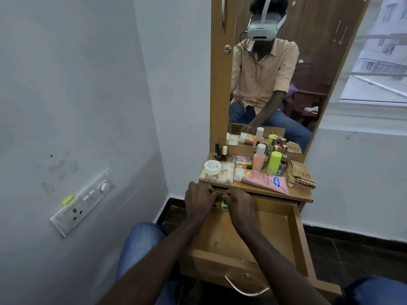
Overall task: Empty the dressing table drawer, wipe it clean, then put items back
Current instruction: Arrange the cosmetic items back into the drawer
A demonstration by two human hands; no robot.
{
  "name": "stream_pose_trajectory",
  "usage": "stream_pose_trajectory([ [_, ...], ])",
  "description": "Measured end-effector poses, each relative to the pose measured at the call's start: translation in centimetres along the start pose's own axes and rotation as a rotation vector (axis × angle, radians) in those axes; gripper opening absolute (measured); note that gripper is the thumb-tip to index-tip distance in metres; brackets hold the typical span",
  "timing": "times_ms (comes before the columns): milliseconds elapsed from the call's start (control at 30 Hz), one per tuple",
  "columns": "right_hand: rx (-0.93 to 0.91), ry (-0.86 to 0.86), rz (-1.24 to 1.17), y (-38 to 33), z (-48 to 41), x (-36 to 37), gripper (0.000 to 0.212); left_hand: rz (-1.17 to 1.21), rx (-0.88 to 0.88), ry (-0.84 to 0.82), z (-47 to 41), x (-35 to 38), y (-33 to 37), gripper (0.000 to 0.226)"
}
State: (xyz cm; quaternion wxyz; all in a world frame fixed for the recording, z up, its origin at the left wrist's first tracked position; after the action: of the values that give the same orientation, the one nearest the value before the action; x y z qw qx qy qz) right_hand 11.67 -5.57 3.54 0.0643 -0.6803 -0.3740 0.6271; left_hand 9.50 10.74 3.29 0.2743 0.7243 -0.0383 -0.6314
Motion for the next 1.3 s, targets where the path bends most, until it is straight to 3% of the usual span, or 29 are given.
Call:
stream_pose_trajectory([
  [1033, 0.043, -0.036, -0.011, 1.0, -1.1, 1.1, 0.010, -0.080, 0.050, 0.104, 0.5, 0.0, 0.3, 0.036],
  [1300, -0.040, 0.013, 0.091, -0.4, -0.1, -0.2, 0.012, -0.012, 0.110, 0.273, 2.6, -4.0, 0.7, 0.033],
])
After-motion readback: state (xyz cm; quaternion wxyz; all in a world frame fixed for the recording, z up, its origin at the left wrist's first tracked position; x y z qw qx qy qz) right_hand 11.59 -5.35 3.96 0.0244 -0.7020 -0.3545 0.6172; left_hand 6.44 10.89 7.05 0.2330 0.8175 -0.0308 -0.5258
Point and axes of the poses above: each hand's wrist, its own z-axis away from the middle knuckle, its own x-axis out of the palm, y = z × x, the point moved 9 cm from there along -z, towards the middle knuckle, and after that the axes turned 14 degrees about -y, right-handed, at the moved point
